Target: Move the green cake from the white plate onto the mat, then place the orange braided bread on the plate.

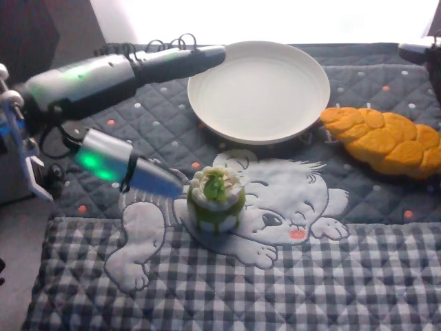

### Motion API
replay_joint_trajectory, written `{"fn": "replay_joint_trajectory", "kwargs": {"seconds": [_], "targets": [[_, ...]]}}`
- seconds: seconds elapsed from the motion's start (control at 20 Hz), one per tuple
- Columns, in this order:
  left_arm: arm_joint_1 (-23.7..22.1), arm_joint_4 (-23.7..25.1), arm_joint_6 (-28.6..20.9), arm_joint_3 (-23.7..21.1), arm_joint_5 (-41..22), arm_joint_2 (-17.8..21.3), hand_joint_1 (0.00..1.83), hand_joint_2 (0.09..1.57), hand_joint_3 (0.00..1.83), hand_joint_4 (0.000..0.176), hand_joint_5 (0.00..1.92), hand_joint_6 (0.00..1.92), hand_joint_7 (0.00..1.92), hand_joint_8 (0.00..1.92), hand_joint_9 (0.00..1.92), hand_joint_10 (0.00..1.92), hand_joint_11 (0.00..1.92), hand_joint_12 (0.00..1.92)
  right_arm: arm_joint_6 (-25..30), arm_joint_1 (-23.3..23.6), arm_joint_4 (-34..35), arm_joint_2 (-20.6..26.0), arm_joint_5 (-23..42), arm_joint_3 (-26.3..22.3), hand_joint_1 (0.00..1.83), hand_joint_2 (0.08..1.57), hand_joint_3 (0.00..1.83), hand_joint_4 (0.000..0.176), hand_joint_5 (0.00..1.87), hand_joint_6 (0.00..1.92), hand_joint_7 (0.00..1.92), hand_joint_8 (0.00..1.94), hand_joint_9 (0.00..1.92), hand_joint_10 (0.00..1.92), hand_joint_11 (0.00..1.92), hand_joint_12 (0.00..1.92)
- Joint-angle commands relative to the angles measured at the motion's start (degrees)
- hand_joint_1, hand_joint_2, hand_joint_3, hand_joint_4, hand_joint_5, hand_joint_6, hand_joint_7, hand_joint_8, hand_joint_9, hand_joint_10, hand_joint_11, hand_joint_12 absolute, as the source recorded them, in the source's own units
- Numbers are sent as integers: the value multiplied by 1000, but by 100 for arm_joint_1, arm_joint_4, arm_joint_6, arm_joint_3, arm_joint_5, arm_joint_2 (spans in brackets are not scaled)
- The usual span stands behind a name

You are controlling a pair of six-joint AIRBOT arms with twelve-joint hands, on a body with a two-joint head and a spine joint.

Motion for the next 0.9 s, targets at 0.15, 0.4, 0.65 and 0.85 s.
{"fn": "replay_joint_trajectory", "kwargs": {"seconds": [0.15,0.4,0.65,0.85], "targets": [[540,-1297,634,-434,-1396,743,953,725,0,110,173,1,265,0,367,7,80,788,23,1851,-1461,-124,-1120,68,682,625,0,143,66,0,217,1,186,6,0,935],[862,-1804,845,-552,-1799,901,891,789,9,55,189,0,277,1,334,2,0,809,23,1884,-1652,-168,-1466,124,591,621,3,126,89,0,157,2,157,4,0,650],[1032,-1986,926,-656,-2000,991,981,780,0,65,180,2,263,4,291,4,0,716,23,1883,-1765,-204,-1752,219,568,626,0,139,108,4,176,5,163,7,0,713],[1235,-2165,963,-709,-2225,1043,985,768,0,77,182,2,271,4,311,10,0,777,23,1882,-1761,-217,-1923,300,609,611,0,135,115,4,224,10,208,12,0,848]]}}
